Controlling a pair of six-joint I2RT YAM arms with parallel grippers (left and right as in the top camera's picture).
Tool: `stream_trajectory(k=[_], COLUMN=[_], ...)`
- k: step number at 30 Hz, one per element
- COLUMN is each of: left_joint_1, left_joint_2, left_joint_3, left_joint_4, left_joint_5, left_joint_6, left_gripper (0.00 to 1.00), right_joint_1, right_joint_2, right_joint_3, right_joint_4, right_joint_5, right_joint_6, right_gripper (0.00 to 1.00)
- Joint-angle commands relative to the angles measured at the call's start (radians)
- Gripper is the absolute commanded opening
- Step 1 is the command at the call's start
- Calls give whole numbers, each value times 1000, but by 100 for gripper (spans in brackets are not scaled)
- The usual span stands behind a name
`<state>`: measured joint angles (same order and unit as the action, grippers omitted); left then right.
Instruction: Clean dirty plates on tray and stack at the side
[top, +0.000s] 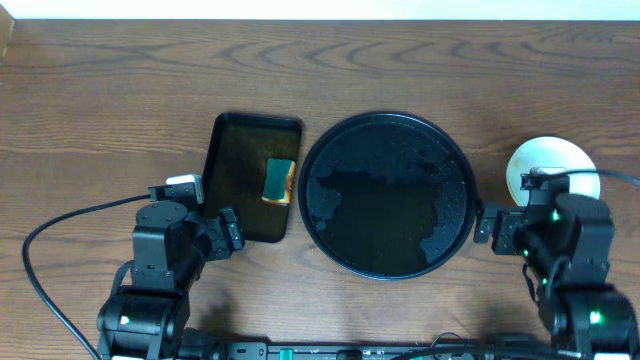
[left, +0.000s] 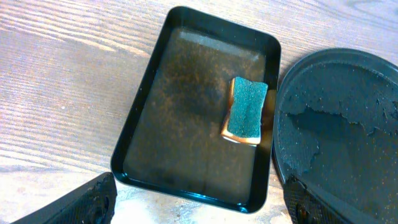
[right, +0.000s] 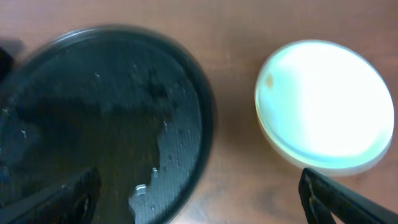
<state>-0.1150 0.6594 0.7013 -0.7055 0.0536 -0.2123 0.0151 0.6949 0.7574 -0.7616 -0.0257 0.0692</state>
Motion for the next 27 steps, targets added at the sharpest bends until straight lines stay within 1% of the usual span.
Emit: stream_trajectory(k=[1,5,8,12,16,22,27], left_joint_1=[-4,-4,-4,-4,-4,-4,-4], left_joint_2=[0,0,0,0,0,0,0], left_joint_3=[-5,-5,-5,-5,-5,-5,-5], left_joint_4=[4,4,4,4,4,4,4], left_joint_5=[6,6,6,6,6,6,6], left_joint_6=[9,9,9,9,9,9,9], left_gripper=[86,86,86,86,86,86,86], right_joint_1=[31,51,68,72,71,71,68], right_joint_2=[-158,-358,-471,-580,-648,-690,-690], right_joint_3=[-103,-283,-412,-550,-628,-697,-739], right_joint_4=[143,394,575,744,787,791,716], right_joint_5=[-58,-90,-103,-106,-101,-85,-61], right_joint_6=[-98,-100,-100,-100,-111,-223,-224], right_gripper=[99,99,99,99,99,99,99])
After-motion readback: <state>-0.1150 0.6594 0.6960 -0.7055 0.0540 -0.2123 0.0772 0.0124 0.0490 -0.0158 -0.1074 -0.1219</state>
